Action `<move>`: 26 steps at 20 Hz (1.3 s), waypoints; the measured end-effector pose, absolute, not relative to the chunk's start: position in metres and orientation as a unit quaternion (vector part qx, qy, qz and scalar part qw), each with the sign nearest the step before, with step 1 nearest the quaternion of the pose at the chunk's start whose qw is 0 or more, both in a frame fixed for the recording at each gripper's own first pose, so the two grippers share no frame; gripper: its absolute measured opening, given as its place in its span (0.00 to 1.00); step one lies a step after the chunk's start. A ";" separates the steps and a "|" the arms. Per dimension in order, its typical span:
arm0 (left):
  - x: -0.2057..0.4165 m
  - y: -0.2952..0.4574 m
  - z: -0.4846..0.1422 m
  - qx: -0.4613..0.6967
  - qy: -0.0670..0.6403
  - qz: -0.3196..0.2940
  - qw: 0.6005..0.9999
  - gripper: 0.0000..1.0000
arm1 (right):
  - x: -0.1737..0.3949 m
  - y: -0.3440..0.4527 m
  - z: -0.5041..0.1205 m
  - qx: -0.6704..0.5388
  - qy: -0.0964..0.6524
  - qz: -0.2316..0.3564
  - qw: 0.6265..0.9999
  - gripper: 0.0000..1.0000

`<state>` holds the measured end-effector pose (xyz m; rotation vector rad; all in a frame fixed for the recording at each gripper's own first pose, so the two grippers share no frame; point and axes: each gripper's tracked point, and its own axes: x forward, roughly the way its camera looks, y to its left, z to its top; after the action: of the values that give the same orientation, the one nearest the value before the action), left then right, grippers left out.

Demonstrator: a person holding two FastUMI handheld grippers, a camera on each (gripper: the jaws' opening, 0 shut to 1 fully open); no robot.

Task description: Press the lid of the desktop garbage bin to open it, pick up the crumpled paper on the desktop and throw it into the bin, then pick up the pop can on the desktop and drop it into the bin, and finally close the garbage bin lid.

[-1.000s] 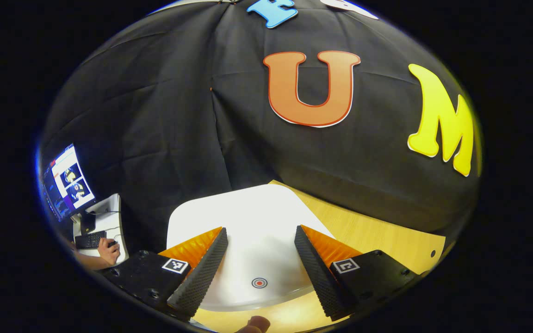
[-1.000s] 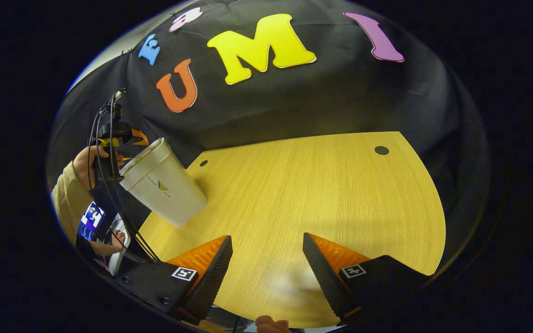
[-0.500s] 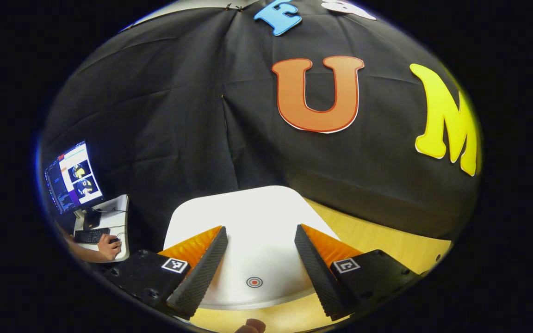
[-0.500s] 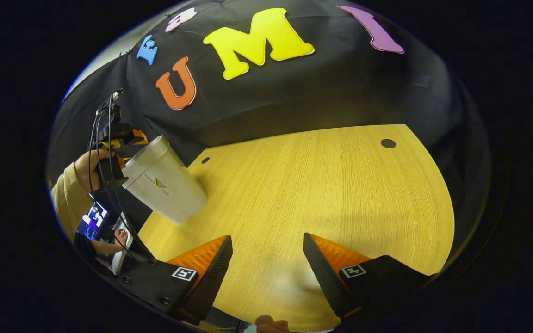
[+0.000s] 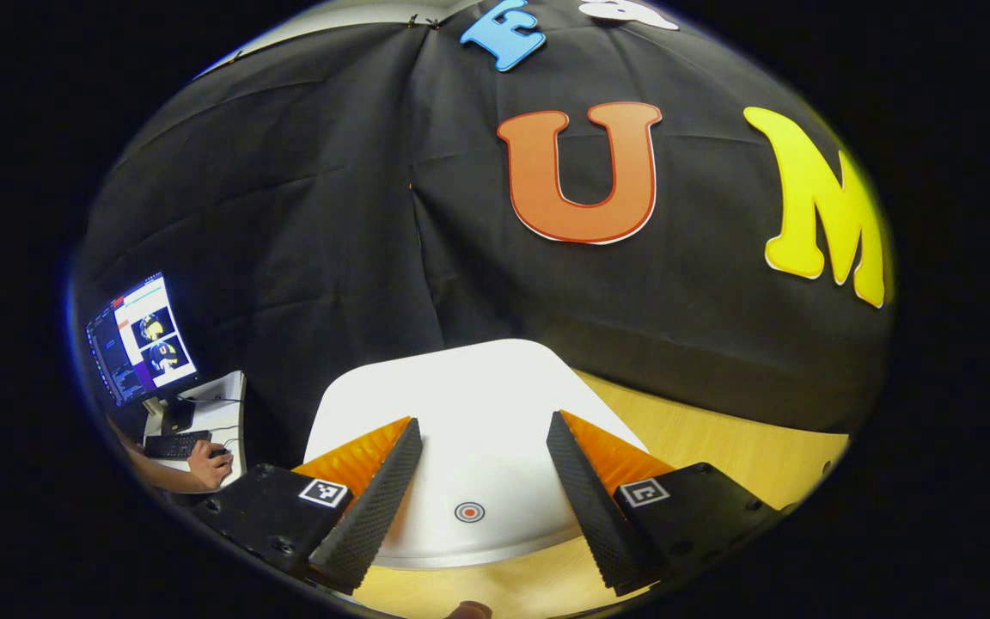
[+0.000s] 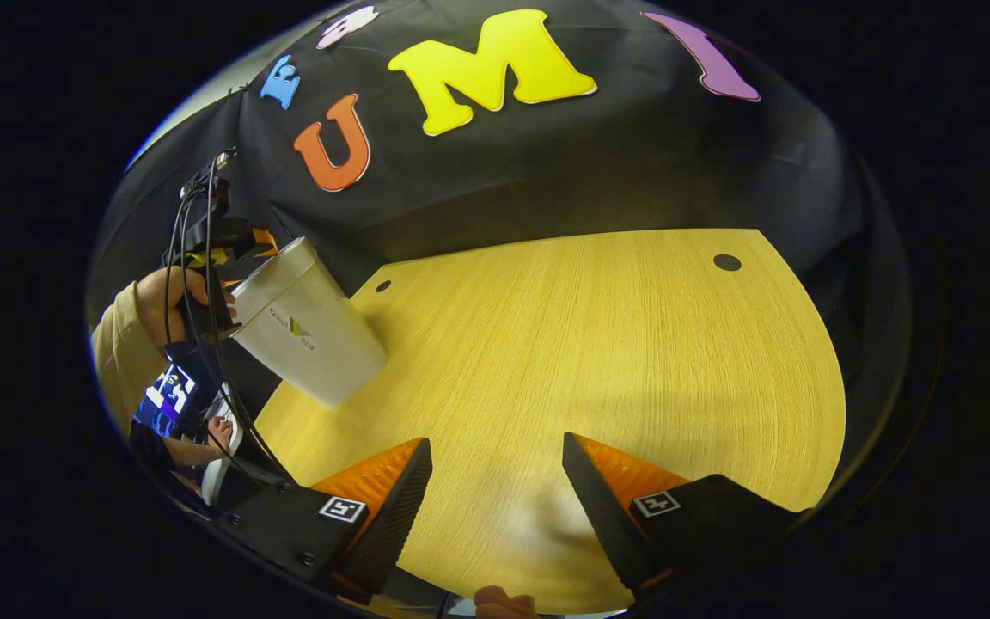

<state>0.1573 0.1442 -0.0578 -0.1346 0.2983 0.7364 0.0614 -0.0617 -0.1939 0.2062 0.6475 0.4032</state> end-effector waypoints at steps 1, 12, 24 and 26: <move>0.157 0.143 -0.056 -0.066 0.137 0.356 0.922 0.98 | 0.062 -0.058 -0.190 0.097 0.311 0.197 0.925 0.96; 0.162 0.138 -0.040 -0.039 0.068 0.297 0.952 0.96 | 0.063 -0.024 -0.125 0.073 0.245 0.150 0.955 0.96; 0.104 0.045 -0.011 -0.010 0.046 0.049 0.998 0.96 | 0.055 0.021 -0.030 0.040 0.080 0.046 0.995 0.96; 0.095 0.032 -0.013 -0.003 0.034 0.022 0.999 0.96 | 0.047 0.026 -0.026 0.035 0.063 0.030 0.997 0.96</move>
<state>0.0946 0.0325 -0.0127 -0.0063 0.0689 0.0448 0.0471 0.0263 -0.0258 0.0696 0.1257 0.0609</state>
